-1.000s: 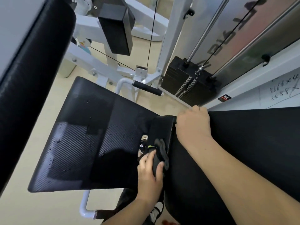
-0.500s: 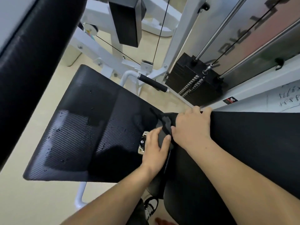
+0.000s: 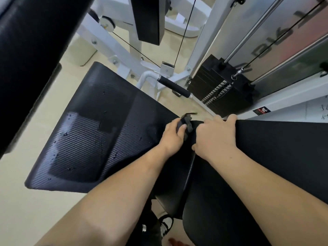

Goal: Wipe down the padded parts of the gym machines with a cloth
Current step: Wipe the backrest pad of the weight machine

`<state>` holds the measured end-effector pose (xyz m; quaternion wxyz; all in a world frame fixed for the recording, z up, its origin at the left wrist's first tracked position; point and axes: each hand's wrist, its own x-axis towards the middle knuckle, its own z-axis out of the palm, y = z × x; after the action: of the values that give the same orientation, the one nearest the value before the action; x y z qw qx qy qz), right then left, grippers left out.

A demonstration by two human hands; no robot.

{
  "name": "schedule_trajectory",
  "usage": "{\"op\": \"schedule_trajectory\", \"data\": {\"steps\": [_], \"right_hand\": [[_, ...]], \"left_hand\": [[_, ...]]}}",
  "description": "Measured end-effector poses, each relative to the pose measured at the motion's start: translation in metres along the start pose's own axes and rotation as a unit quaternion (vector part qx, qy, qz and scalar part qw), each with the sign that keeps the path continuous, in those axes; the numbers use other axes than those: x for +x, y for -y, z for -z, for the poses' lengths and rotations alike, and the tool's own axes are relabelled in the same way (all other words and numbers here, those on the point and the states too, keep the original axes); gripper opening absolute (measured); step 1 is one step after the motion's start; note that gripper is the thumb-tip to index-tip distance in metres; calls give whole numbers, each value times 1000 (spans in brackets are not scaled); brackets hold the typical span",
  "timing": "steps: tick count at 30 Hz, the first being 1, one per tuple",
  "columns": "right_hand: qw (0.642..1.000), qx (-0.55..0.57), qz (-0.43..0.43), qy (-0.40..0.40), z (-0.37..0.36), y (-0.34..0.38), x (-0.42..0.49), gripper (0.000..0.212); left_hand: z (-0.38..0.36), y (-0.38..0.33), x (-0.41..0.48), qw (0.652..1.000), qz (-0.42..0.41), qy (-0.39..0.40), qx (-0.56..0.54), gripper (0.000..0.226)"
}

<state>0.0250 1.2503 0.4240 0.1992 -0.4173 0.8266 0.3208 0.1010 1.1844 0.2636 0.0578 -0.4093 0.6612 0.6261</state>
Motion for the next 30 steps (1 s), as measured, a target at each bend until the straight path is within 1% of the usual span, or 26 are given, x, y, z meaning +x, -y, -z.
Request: {"op": "schedule_trajectory", "data": {"steps": [3,5,8,9,10,11,12,13,15,16,17,18,19,21,23,25,27,30], "right_hand": [[999,-48,18,5,-4,6,-6,34],[997,-68,27,-11,-10,7,-16,37],[995,-42,50,-72,-18,7,-41,34],[993,-32,62,-93,-19,8,-49,29],[991,-20,74,-109,-18,10,-59,24],[989,-9,83,-120,-17,11,-70,20],[988,2,89,-127,-16,13,-79,18],[987,9,92,-133,-14,15,-89,17],[986,13,99,-135,-13,17,-108,21],[985,13,103,-136,-13,18,-116,24],[985,10,103,-137,-15,18,-126,26],[985,6,103,-138,-17,18,-133,27],[985,4,103,-139,-20,17,-138,27],[987,-4,97,-132,-27,17,-147,25],[989,-9,96,-113,-33,18,-151,24],[991,-5,93,-96,-35,23,-150,24],[992,-1,87,-95,-34,28,-146,25],[992,10,82,-92,-36,26,-148,26]], "left_hand": [[-9,39,-37,997,67,-32,1,50],[-10,74,-73,991,127,-38,22,52],[-10,112,-138,970,222,-69,64,45],[-15,114,-159,962,252,-87,68,40],[-21,108,-181,958,261,-99,70,37],[-26,97,-199,962,242,-103,78,36],[-29,82,-209,971,197,-101,88,35],[-30,67,-214,981,134,-104,96,35],[-24,40,-199,990,3,-96,106,34],[-19,28,-185,990,-45,-82,107,35],[-15,21,-172,990,-71,-61,103,37],[-11,19,-159,993,-74,-39,87,39],[-9,22,-152,996,-58,-28,68,42],[-15,43,-159,997,-10,-51,51,44],[-29,69,-192,993,30,-95,61,43],[-45,89,-235,989,18,-132,67,40],[-57,96,-270,986,-9,-145,81,35],[-55,82,-269,982,3,-148,115,33]]}}
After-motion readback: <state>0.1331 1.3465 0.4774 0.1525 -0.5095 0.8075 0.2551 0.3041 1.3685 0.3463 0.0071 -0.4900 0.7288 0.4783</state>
